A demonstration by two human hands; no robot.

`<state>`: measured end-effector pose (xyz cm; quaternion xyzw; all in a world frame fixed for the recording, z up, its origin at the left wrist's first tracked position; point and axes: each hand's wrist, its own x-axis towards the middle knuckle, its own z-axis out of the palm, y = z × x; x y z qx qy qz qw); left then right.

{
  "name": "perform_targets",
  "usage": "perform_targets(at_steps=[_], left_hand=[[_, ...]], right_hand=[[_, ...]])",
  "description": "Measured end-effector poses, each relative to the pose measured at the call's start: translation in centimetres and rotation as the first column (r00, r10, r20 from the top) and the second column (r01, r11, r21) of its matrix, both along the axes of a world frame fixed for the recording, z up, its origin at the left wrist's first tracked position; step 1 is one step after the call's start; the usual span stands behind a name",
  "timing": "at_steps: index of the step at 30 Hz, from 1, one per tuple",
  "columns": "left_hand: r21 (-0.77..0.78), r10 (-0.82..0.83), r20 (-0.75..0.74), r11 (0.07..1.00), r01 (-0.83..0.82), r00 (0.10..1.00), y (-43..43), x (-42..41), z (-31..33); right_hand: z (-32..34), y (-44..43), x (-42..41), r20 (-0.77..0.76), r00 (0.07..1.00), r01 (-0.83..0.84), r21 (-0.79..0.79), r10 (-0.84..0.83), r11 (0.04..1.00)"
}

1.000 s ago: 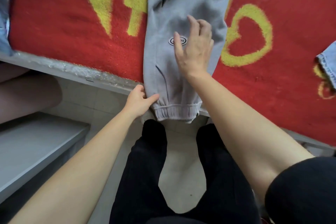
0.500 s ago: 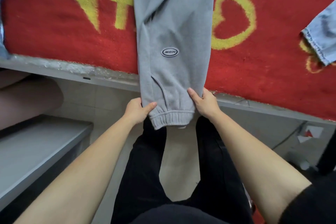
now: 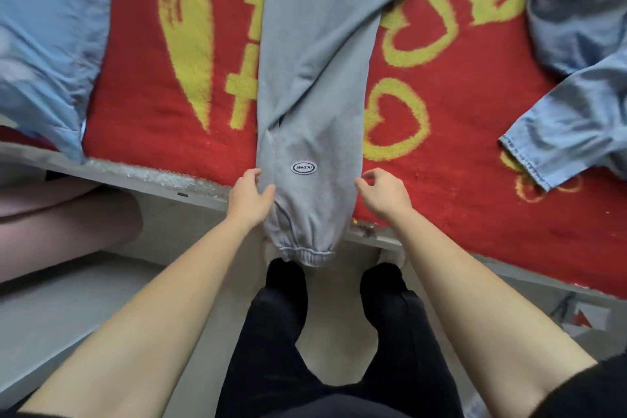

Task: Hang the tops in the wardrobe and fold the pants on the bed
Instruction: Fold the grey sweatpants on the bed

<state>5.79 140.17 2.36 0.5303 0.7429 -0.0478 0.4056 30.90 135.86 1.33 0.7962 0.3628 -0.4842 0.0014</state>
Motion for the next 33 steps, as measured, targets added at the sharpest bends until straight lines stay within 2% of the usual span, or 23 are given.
perform_targets(at_steps=[5,10,17,20,22,25,28,31,33], left_hand=[[0.228,-0.048,-0.058,0.972,0.061,0.997,5.2,4.1,5.5],[0.301,-0.128,-0.035,0.945,0.133,0.991,10.4,6.4,5.5],[0.224,-0.213,0.048,0.954,0.197,0.976,17.3,6.3,-2.5],[0.142,-0.177,0.102,0.977,0.162,0.979,19.1,6.5,-6.1],[0.117,-0.214,0.121,0.973,0.2,0.969,19.7,6.6,-7.7],[0.19,-0.296,0.164,0.945,0.265,0.941,20.3,6.5,-8.8],[0.278,-0.284,0.248,0.937,0.213,0.926,20.4,6.0,-8.9],[0.292,-0.226,0.259,0.945,0.147,0.939,20.9,5.6,-8.7],[0.334,-0.176,0.236,0.938,0.09,0.956,21.6,5.1,-8.1]], right_hand=[[5.2,7.1,4.1,-0.129,0.979,0.177,0.176,-0.155,0.968],[6.1,13.3,4.9,-0.343,0.862,0.456,0.206,-0.372,0.866],[-0.3,22.8,1.9,-0.441,0.715,0.654,0.146,-0.543,0.742],[-3.7,26.6,0.7,-0.451,0.615,0.766,0.143,-0.647,0.627],[-6.1,28.3,0.5,-0.465,0.572,0.808,0.18,-0.676,0.561],[-7.8,29.4,0.9,-0.493,0.578,0.815,0.312,-0.65,0.488],[-7.4,30.5,1.3,-0.497,0.625,0.78,0.432,-0.602,0.453],[-6.4,31.7,1.3,-0.536,0.588,0.804,0.31,-0.606,0.507],[-5.3,32.8,1.1,-0.467,0.63,0.773,0.306,-0.621,0.555]])
